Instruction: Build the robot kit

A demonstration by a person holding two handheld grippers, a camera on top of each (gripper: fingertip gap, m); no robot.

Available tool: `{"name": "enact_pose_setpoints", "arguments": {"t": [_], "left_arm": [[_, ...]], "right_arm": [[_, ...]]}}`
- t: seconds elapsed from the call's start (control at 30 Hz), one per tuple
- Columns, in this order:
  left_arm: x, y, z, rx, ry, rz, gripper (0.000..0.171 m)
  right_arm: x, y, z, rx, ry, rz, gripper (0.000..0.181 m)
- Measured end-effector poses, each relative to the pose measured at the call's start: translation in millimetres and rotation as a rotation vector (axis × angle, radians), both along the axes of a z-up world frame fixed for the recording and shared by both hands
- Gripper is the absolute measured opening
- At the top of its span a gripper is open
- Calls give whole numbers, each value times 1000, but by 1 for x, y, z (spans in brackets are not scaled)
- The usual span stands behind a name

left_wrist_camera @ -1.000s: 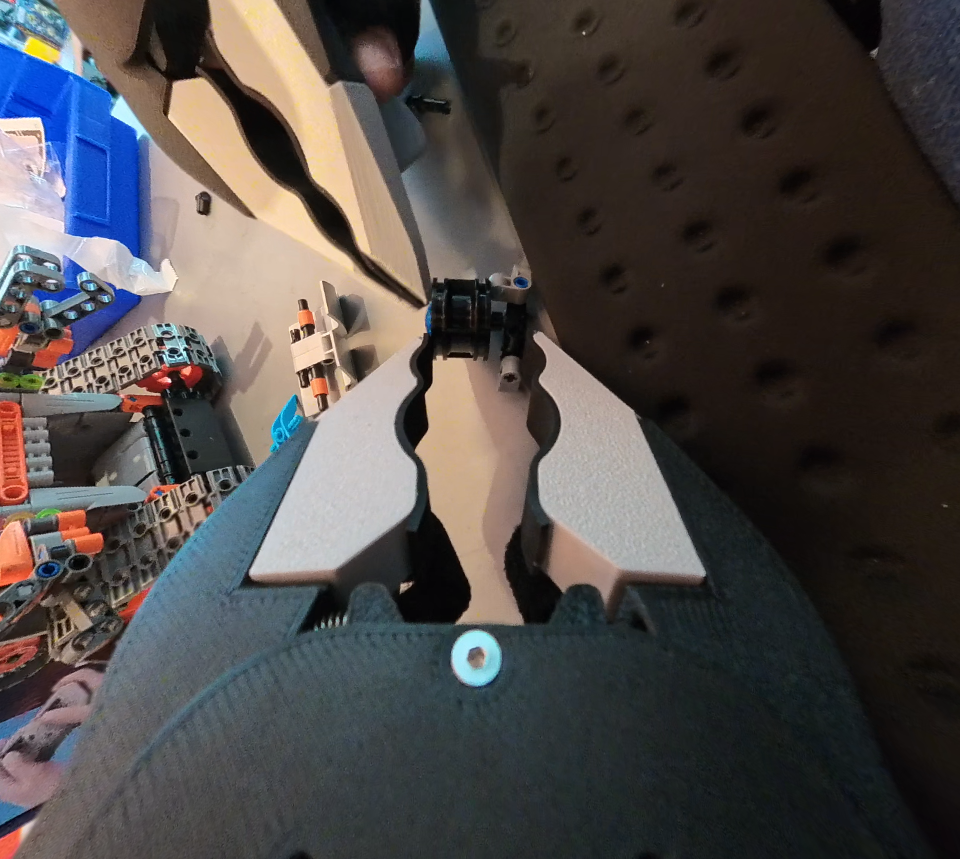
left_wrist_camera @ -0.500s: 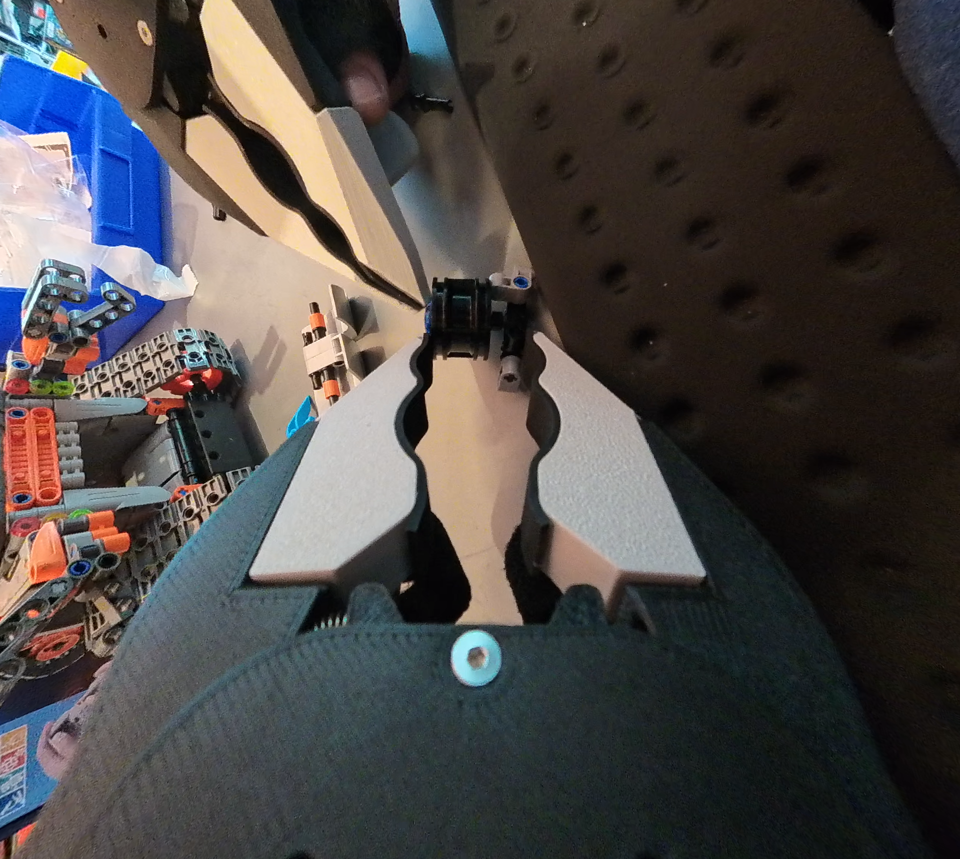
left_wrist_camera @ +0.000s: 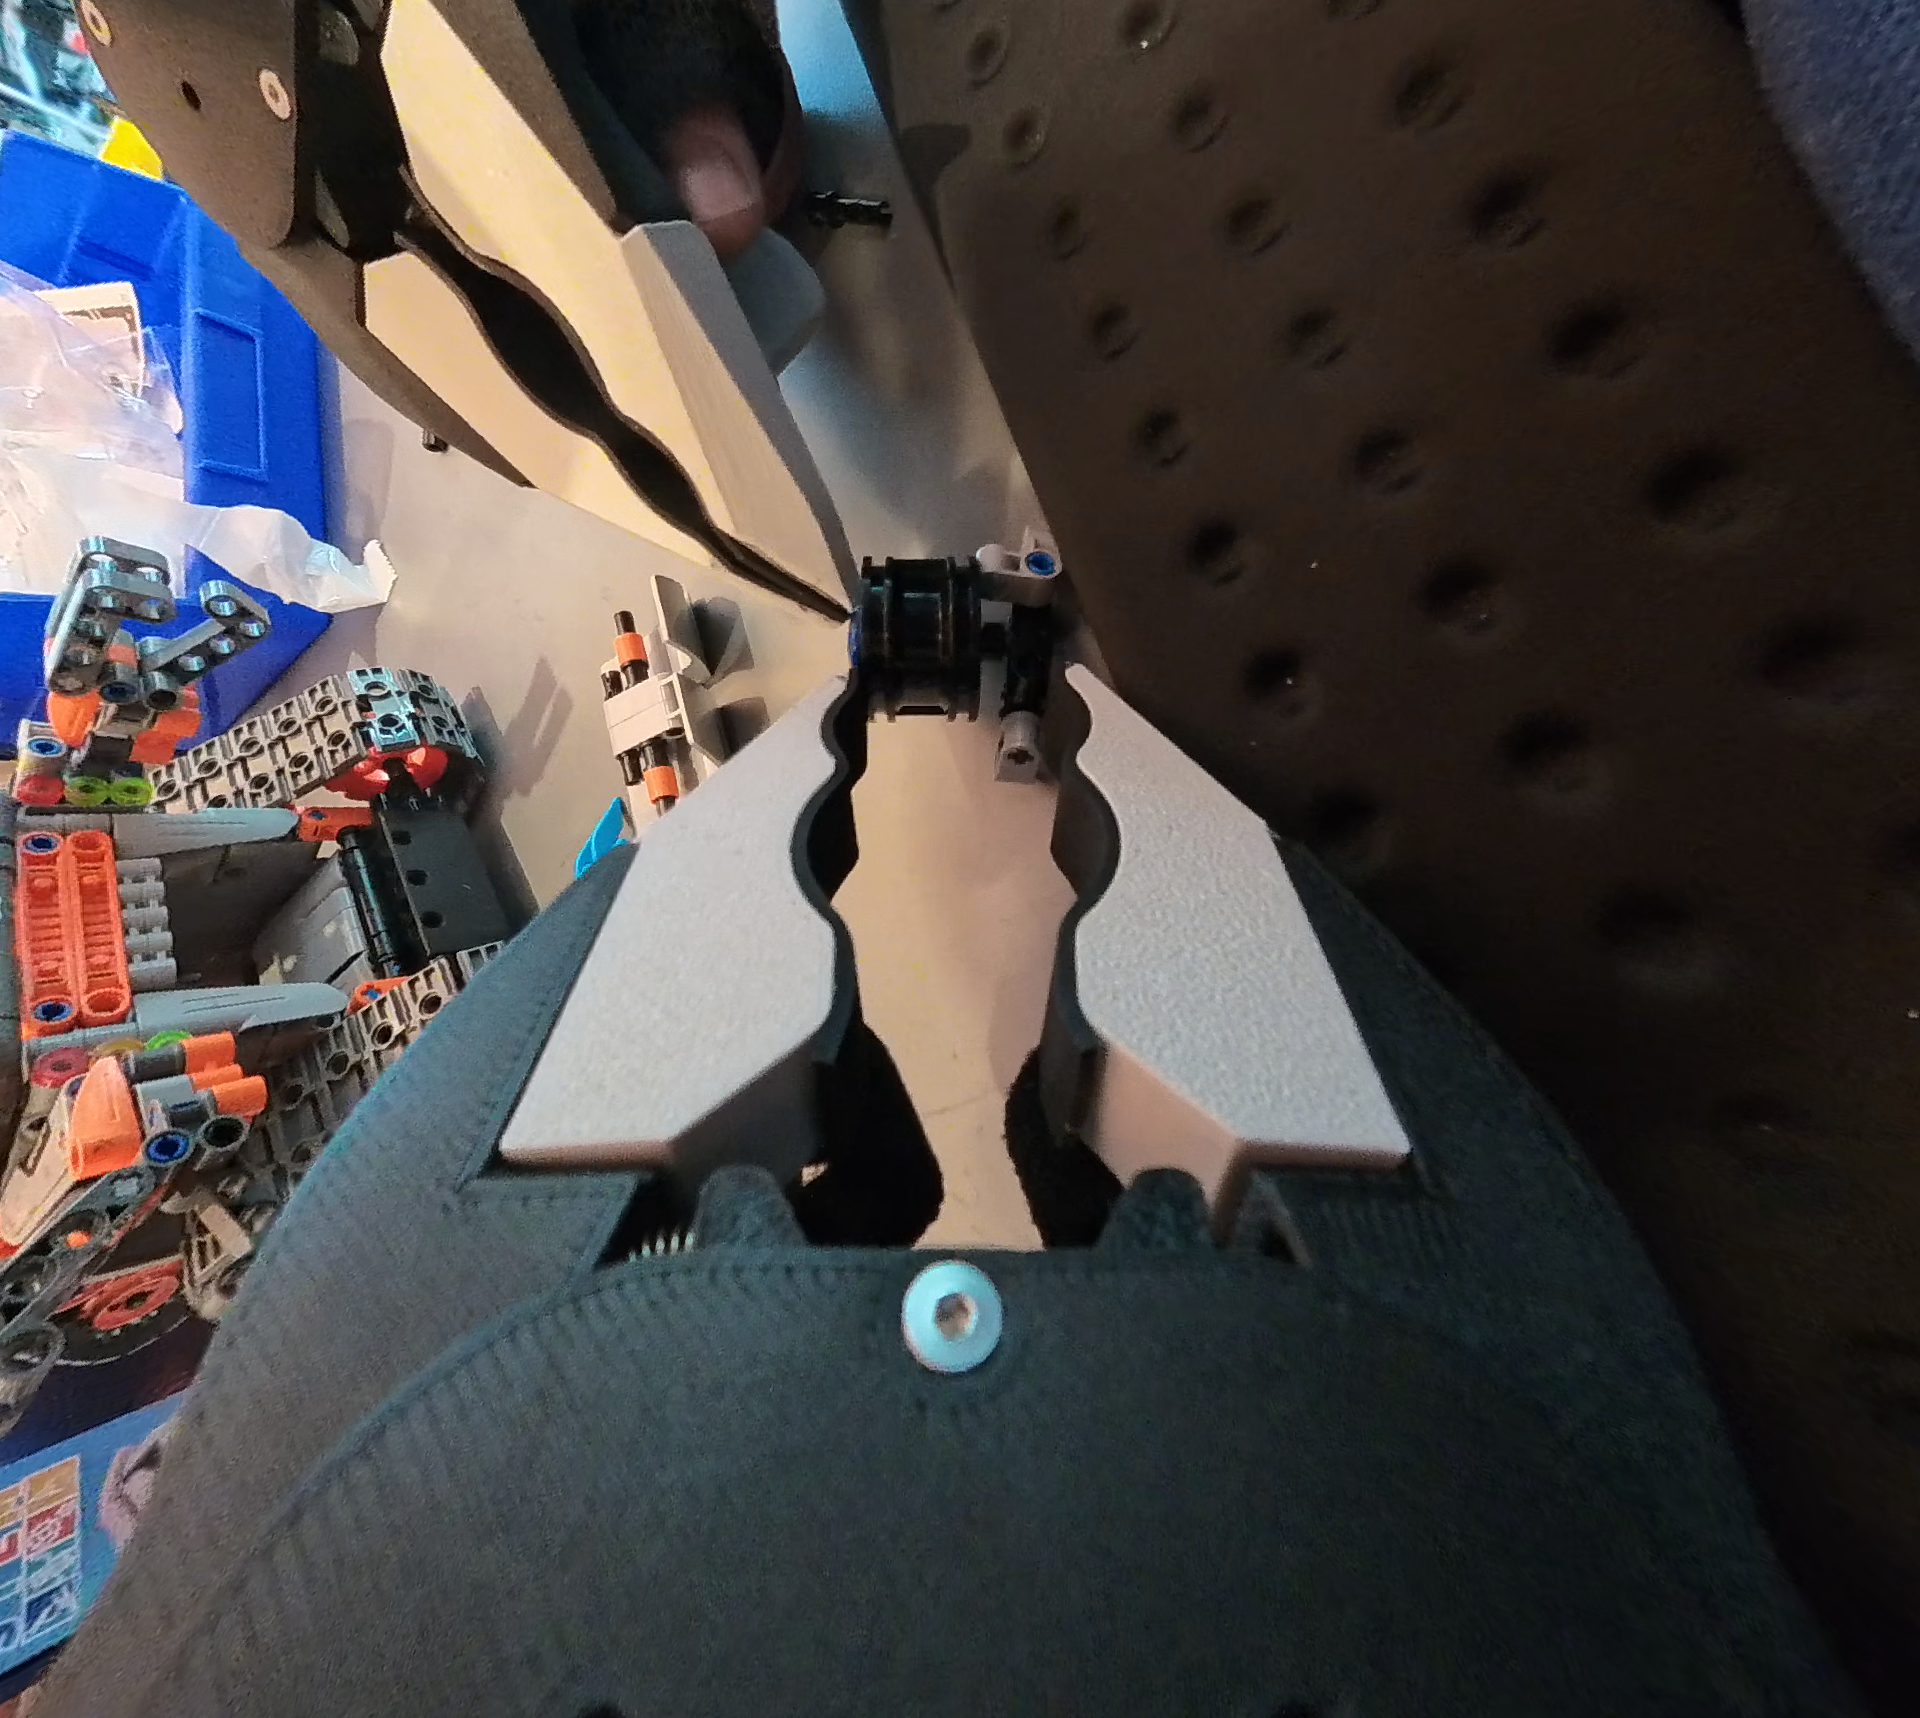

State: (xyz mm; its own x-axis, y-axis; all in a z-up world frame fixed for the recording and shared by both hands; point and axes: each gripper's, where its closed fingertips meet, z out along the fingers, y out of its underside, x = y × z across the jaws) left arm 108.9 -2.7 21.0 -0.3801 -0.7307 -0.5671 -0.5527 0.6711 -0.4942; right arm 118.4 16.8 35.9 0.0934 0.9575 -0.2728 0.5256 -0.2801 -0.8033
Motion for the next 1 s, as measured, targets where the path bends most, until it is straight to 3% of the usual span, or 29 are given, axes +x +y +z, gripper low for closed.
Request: {"name": "enact_pose_setpoints", "arguments": {"t": [0.37, 0.6, 1.0], "left_arm": [[1, -1, -1, -35, 15, -5, 30], [2, 4, -1, -61, 5, 20, 30], [4, 5, 0, 7, 0, 5, 31]], "right_arm": [[-5, 7, -12, 78, -84, -19, 0], [-2, 11, -2, 71, -17, -61, 0], [0, 2, 4, -188, 30, 37, 10]]}}
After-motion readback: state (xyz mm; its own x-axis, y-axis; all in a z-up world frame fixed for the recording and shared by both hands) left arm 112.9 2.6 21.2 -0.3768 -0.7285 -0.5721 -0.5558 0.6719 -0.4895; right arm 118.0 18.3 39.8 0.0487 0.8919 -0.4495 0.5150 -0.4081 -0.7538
